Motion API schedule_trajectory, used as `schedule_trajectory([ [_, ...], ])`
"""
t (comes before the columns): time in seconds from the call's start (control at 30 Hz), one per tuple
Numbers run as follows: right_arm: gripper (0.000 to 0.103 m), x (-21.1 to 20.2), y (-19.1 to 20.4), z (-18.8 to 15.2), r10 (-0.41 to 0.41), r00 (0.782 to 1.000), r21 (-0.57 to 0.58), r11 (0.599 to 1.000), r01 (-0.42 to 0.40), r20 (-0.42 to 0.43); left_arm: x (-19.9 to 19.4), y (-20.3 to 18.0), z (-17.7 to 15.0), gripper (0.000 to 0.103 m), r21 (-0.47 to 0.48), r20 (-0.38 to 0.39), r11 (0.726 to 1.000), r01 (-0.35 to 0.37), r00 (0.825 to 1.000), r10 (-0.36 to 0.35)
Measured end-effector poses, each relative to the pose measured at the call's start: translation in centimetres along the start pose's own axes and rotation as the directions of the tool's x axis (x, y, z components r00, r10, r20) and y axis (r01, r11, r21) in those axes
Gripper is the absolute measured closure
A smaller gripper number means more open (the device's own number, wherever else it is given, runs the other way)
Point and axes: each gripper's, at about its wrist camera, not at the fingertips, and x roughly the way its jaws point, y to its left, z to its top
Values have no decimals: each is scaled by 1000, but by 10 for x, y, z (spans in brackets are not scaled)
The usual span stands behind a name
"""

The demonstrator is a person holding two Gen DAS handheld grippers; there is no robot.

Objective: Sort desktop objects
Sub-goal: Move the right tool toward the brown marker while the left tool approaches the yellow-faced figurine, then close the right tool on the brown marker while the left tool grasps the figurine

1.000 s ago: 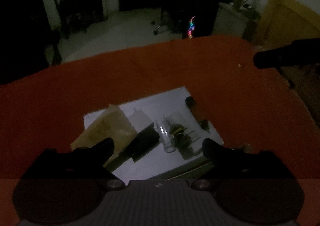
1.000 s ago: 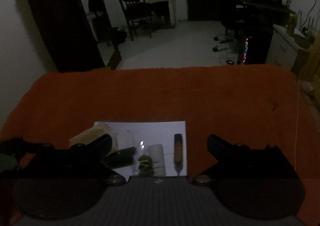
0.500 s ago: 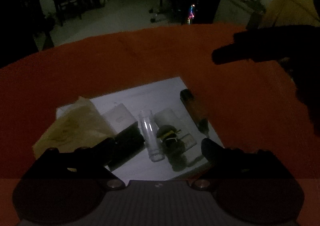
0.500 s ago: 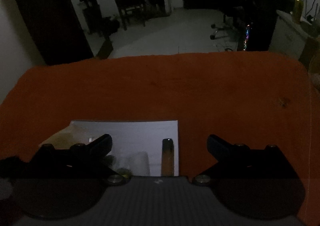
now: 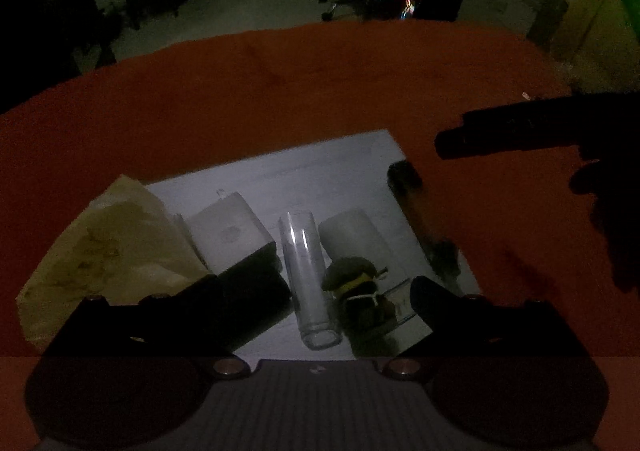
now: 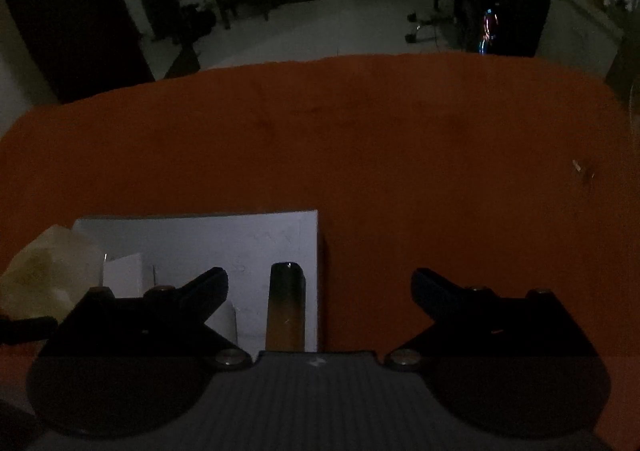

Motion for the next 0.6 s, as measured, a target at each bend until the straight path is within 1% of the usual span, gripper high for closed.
schedule_trajectory([
  [0.1,17,7,-2,-6,12,1000,0,1000,-12,-23,10,-6,0,2,7,-15,999,-33,999,33],
  [0.17,33,12,-1,-8,2,999,-21,1000,-3,-46,13,-8,-1,3,8,-13,999,-35,999,35],
  [0.27,38,16,3,-13,-14,998,-45,999,12,-61,16,-7,-3,3,-14,-21,999,-30,999,30],
  [0.3,39,18,5,-13,-8,998,-42,999,5,-67,17,-7,-4,5,-23,-24,999,-30,999,29],
  [0.4,46,22,13,-15,9,996,-45,999,-13,-89,22,-7,-7,10,-49,-46,998,-29,999,27],
  [0.43,51,23,15,-16,15,995,-51,999,-20,-98,22,-8,-7,10,-51,-49,998,-32,998,29],
  [0.47,54,24,16,-16,27,994,-50,998,-32,-106,23,-10,-7,14,-53,-52,998,-35,998,32],
  [0.53,55,26,20,-16,16,993,-53,998,-22,-120,25,-12,-7,17,-58,-59,998,-30,998,26],
  [0.6,60,28,22,-16,7,992,-56,998,-14,-129,27,-16,-7,19,-64,-64,998,-21,998,17],
])
